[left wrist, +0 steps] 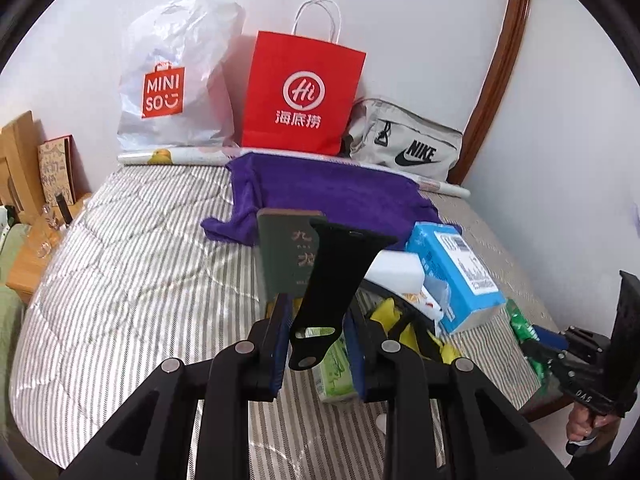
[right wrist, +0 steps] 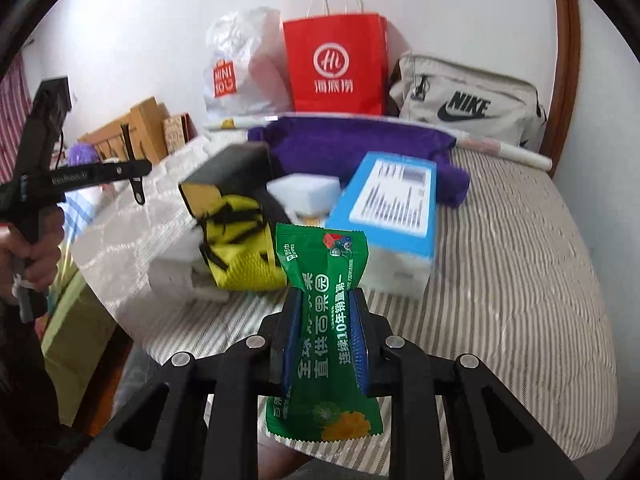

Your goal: Organize soft objects

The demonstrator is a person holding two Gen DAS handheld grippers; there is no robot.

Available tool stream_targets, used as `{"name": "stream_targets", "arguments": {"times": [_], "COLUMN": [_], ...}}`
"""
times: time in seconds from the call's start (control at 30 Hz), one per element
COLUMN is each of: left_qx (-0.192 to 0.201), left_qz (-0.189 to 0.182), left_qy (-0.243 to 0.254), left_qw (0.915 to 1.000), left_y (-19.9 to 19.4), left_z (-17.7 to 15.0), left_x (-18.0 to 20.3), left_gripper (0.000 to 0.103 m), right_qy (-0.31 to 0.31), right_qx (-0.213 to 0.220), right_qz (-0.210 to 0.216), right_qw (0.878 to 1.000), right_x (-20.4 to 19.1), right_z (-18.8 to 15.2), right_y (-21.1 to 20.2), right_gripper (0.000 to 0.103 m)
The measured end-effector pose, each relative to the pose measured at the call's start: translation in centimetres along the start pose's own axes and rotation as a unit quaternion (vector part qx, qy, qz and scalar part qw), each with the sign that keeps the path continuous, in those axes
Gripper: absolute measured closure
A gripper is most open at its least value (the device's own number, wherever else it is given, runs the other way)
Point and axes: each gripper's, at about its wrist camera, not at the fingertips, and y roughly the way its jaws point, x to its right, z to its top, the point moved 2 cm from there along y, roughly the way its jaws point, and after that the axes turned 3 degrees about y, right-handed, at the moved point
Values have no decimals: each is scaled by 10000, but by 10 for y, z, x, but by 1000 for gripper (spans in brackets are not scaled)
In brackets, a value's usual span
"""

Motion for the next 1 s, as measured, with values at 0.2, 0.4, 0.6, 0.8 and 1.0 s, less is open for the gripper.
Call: {"name": "stream_targets", "arguments": {"times": [0.2, 0.4, 0.6, 0.8, 1.0], "left_qx": [87, 153, 138, 60, -43], "left_qz": [114, 141, 280, 391, 490], "left_qy": [57, 39, 19, 39, -26], "left_qw": [9999, 9998, 9995, 9992, 9988], "left_y": [-5, -2, 15, 40, 67], "left_z": [23, 47, 73, 96, 115], "left_x": [-1, -6, -15, -24, -35], "left_gripper": [78, 78, 78, 78, 78], "right_qy": [-88, -74, -10, 175, 266], "right_qx": [318, 495, 560, 580, 566], "right_qz": [14, -78, -184, -334, -382], "right_qw": [9995, 9987, 9983, 9976, 9973], "right_x": [-1, 6, 17, 33, 46], "right_z": [29, 63, 99, 130, 155], "right_y": [-16, -17, 0, 27, 52], "right_gripper": [79, 79, 79, 79, 79]}}
